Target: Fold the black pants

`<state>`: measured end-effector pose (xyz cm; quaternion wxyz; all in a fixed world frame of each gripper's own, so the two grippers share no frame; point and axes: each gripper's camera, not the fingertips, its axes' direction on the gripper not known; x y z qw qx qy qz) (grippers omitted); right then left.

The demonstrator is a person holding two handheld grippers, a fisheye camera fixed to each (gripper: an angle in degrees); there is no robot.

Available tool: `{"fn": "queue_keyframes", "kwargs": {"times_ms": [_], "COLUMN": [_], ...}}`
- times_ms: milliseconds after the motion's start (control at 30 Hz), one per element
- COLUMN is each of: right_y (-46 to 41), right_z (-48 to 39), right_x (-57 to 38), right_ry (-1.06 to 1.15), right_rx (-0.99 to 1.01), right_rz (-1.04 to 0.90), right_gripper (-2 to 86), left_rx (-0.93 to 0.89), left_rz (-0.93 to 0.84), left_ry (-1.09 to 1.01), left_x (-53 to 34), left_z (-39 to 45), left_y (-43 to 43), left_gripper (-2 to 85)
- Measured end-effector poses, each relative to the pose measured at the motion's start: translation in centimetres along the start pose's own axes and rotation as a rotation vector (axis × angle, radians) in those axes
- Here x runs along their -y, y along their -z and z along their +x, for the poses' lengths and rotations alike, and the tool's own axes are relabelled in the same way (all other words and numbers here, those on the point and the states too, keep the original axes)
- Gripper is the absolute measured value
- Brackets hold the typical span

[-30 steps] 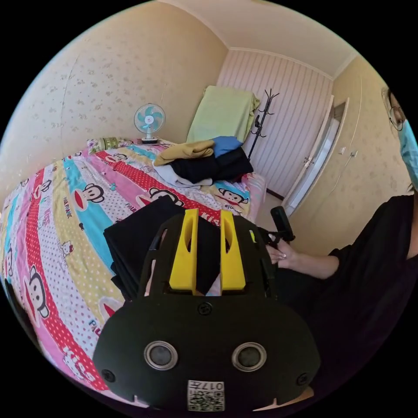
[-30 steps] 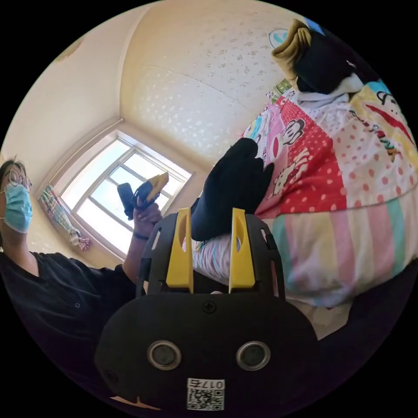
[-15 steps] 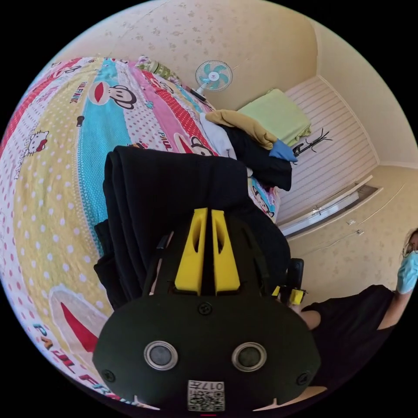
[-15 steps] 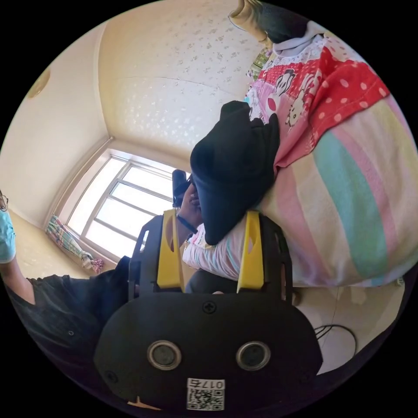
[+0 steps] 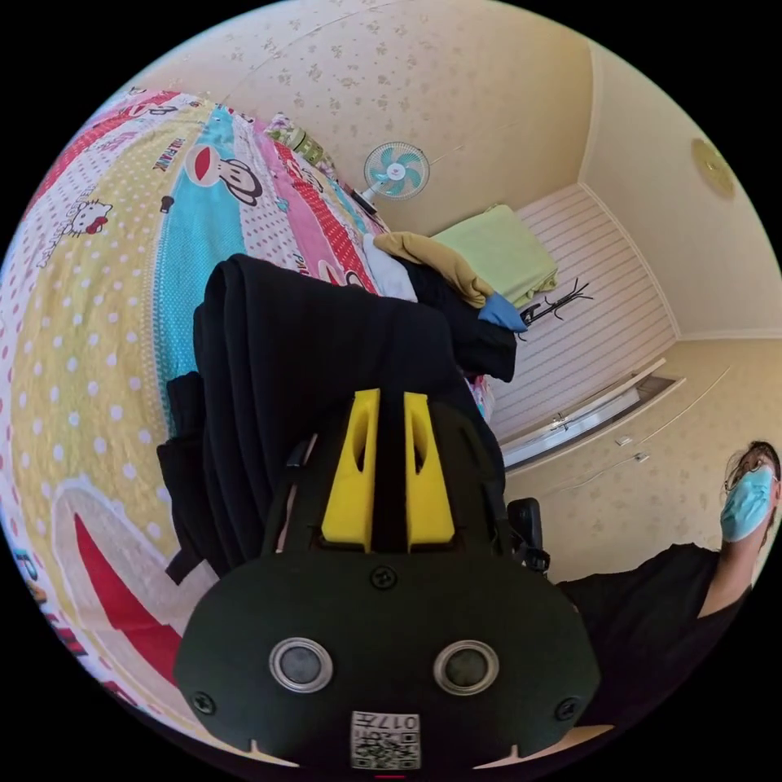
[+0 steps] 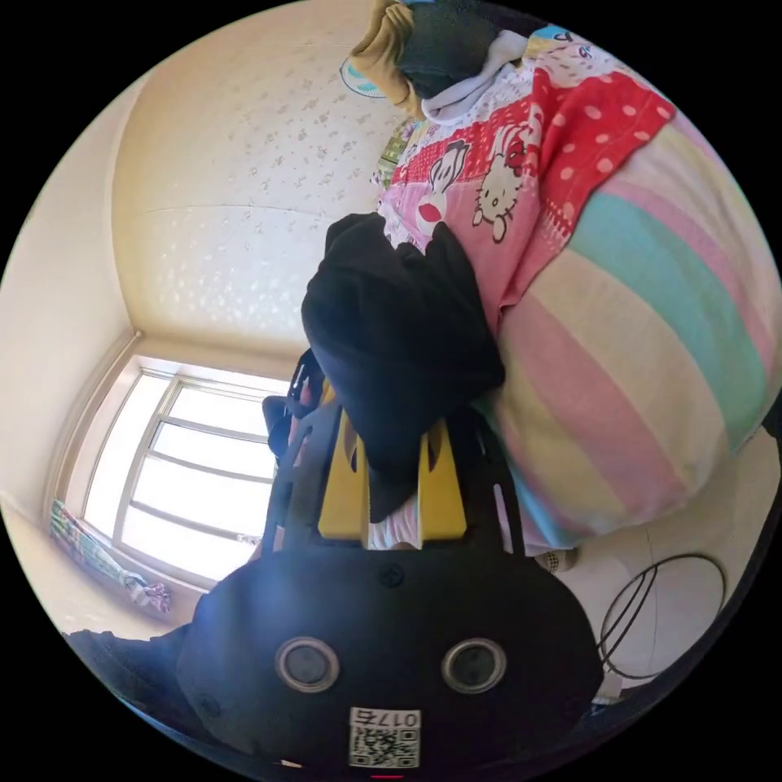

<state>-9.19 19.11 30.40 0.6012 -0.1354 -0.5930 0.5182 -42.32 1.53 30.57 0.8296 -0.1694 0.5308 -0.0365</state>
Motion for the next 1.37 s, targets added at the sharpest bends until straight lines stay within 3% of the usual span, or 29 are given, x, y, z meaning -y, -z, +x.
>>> {"fn": "queue_keyframes", "kwargs": {"times_ms": [167,400,533,633,767,867,1000,1067,1167,1267,1367], "right_y": [3.1,9.7,12.8,14.7,19.7,22.7,25.3,23.6,16.0,4.7,-9.3], "right_z": [0.1,-4.8,-5.9,-6.4,-5.6,-5.1,-5.5,-6.0,-6.7,-8.3,-9.9], "right_x": [0.4,8.0,16.8,22.8,27.6,30.6,29.8,28.1,24.5,19.9,14.4], "right_ry": [0.022,0.315,0.198,0.209,0.012,0.064,0.206,0.289,0.477,0.685,0.91], "right_rx": [0.027,-0.205,-0.244,-0.333,-0.441,-0.612,-1.001,-1.017,-0.952,-0.868,-0.759], "right_rz": [-0.093,-0.312,-0.338,-0.371,-0.15,-0.017,0.27,0.283,0.124,-0.109,-0.511], "right_gripper": [7.7,6.9,7.6,7.7,7.7,8.0,8.5,8.5,8.0,6.7,4.5], "left_rx": [-0.05,0.062,0.079,0.127,0.039,0.054,0.032,0.021,0.024,0.031,0.051], "left_rz": [0.059,0.109,0.038,0.141,0.188,0.218,0.229,0.228,0.23,0.239,0.242], "left_ry": [-0.124,-0.085,0.02,-0.046,-0.055,-0.091,-0.094,-0.092,-0.101,-0.114,-0.121], "left_x": [-5.0,-13.3,-16.0,-18.7,-19.6,-20.3,-20.6,-20.5,-20.3,-20.2,-19.7], "left_z": [4.8,4.7,2.1,1.6,0.1,0.7,1.0,1.1,1.6,2.0,2.7], "left_y": [3.8,9.9,9.4,9.7,10.6,11.0,11.5,11.7,11.8,11.9,11.7], "left_gripper": [7.9,8.1,8.5,5.4,-0.5,-0.9,-1.0,-1.0,-1.0,-1.0,-1.0]}}
